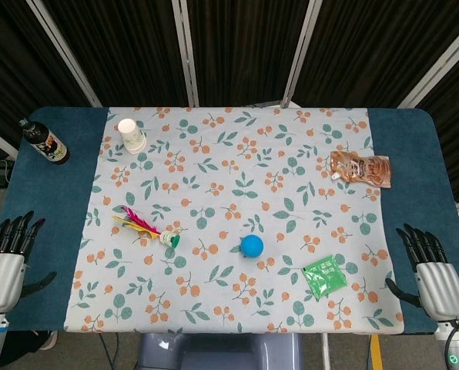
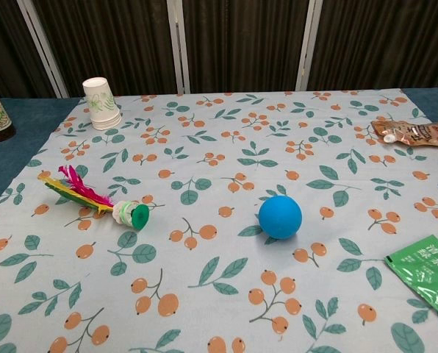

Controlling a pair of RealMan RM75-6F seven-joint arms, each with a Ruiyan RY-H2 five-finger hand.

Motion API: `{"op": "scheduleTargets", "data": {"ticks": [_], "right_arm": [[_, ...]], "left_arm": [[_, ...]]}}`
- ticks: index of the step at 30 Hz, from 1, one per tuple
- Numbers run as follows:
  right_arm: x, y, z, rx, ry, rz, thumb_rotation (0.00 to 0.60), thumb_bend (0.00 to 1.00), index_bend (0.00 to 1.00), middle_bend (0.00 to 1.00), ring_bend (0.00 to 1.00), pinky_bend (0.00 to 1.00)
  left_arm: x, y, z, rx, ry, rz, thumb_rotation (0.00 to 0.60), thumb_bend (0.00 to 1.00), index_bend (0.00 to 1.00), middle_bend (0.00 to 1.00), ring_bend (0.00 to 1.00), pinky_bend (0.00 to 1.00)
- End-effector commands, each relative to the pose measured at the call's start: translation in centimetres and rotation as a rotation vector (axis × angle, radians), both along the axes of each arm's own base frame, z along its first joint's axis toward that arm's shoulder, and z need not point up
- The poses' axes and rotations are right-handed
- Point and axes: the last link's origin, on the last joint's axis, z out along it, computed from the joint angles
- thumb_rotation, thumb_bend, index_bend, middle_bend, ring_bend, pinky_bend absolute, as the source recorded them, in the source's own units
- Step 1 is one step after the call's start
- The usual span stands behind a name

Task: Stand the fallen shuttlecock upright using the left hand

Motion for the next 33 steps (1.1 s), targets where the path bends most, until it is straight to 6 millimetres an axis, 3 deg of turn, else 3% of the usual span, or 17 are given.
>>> {"op": "scheduleTargets", "data": {"ticks": [1, 18, 24, 29, 33], "right_arm": [[0.0, 0.0, 0.1, -0.001, -0.002, -0.001, 0.6, 0.16, 0.04, 0.0, 0.0, 0.0], [0.0, 0.0, 0.0, 0.004, -0.008, -0.009, 0.6, 0.16, 0.04, 0.0, 0.0, 0.0], [-0.1, 0.1, 0.1, 0.005, -0.008, -0.008, 0.6, 0.16, 0.04, 0.0, 0.0, 0.0], [-0.2, 0.1, 0.3, -0.001, -0.013, -0.011, 0.6, 0.16, 0.04, 0.0, 0.0, 0.0], [-0.1, 0.1, 0.2, 0.004, -0.012, -0.009, 0.6, 0.16, 0.04, 0.0, 0.0, 0.0]], "left_arm": [[0.0, 0.0, -0.1, -0.002, 0.001, -0.001, 0.6, 0.08, 0.08, 0.0, 0.0, 0.0], [-0.1, 0.8, -0.6, -0.028, 0.018, 0.016, 0.6, 0.08, 0.08, 0.0, 0.0, 0.0], [0.6, 3.8, -1.2, -0.045, 0.05, 0.005, 0.6, 0.19, 0.17, 0.0, 0.0, 0.0], [1.2, 6.9, -1.8, -0.058, 0.097, -0.012, 0.6, 0.2, 0.27, 0.0, 0.0, 0.0], [1.6, 10.5, -3.2, -0.09, 0.163, -0.021, 0.6, 0.2, 0.38, 0.0, 0.0, 0.0]]}}
